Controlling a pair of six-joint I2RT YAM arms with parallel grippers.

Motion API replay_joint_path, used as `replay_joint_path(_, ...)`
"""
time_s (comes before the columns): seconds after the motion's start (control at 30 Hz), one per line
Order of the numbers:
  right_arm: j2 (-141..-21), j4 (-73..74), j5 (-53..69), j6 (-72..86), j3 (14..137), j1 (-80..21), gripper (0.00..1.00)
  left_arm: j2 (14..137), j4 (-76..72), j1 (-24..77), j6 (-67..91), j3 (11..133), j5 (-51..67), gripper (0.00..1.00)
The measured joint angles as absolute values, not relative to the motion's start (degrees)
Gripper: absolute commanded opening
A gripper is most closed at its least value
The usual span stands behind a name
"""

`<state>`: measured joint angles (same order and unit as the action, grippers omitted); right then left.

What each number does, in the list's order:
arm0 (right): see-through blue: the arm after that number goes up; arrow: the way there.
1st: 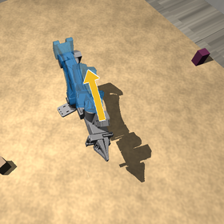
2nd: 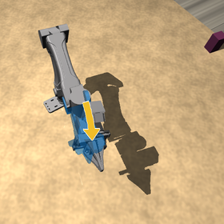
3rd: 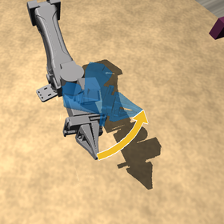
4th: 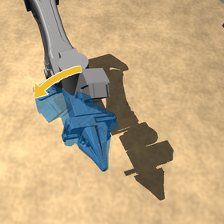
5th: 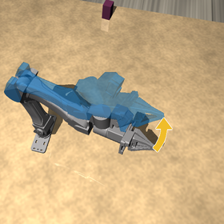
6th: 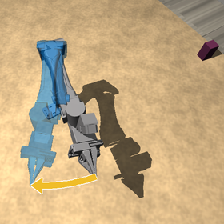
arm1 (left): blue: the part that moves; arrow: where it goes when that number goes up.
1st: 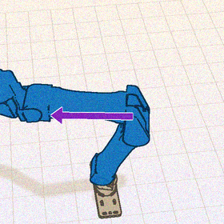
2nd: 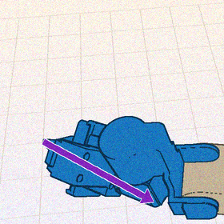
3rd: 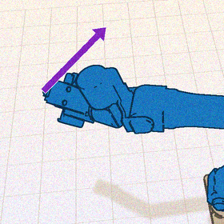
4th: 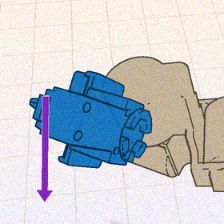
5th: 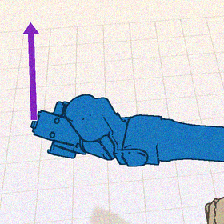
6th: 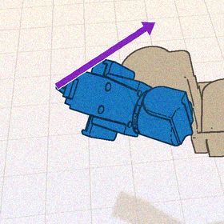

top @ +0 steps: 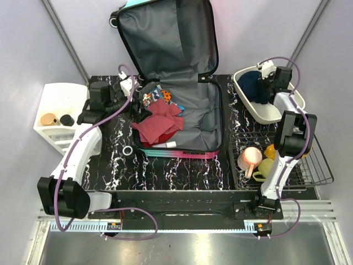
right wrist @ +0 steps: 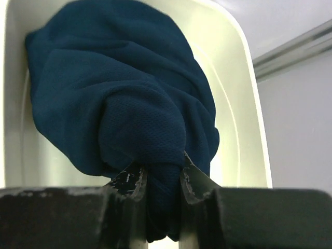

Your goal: Open, take out, and arrange the luggage

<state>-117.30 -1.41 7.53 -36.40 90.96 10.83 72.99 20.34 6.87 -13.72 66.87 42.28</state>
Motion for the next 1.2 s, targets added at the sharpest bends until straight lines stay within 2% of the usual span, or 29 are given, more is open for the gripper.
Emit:
replay_joint_path(0.07,-117.3,0.5,7.5,-38.5,90.7,11.5,0.46,73.0,21.6,6.9,-14.3,66.9,42.3,0.86)
replay_joint_path(0.1,-117.3,1.7,7.5,-39.5,90.7,11.9,0.60,73.1,22.3,6.9,-14.7,66.9,42.2,0.86)
replay_joint_path(0.2,-117.2,6.7,7.4,-42.5,90.8,13.2,0.83,73.9,25.0,6.9,-15.9,67.2,41.7,0.86)
replay_joint_path(0.23,-117.2,8.7,7.4,-42.9,90.8,13.6,0.97,74.4,26.3,6.9,-16.6,67.7,41.4,0.86)
replay_joint_path(0.27,-117.1,11.2,7.6,-43.6,90.9,13.9,1.00,74.9,27.4,6.9,-17.2,68.0,41.1,0.86)
replay_joint_path(0.5,-113.8,30.1,13.2,-42.8,96.2,15.1,1.00,75.6,35.2,6.9,-23.0,69.7,37.2,0.86)
replay_joint_path(0.63,-108.2,34.1,20.9,-37.2,100.2,14.8,1.00,75.6,38.8,7.0,-26.0,69.7,34.3,0.83)
replay_joint_path(0.9,-100.3,34.2,32.8,-24.8,102.2,9.0,1.00,78.5,42.1,7.9,-24.7,72.6,28.0,0.83)
replay_joint_path(1.03,-97.8,31.1,36.3,-20.8,96.4,2.4,0.98,80.5,42.3,7.0,-19.8,74.4,25.9,0.83)
replay_joint_path(1.2,-95.7,25.0,41.2,-16.2,87.7,-6.4,0.95,80.9,43.6,4.8,-16.1,74.4,27.1,0.77)
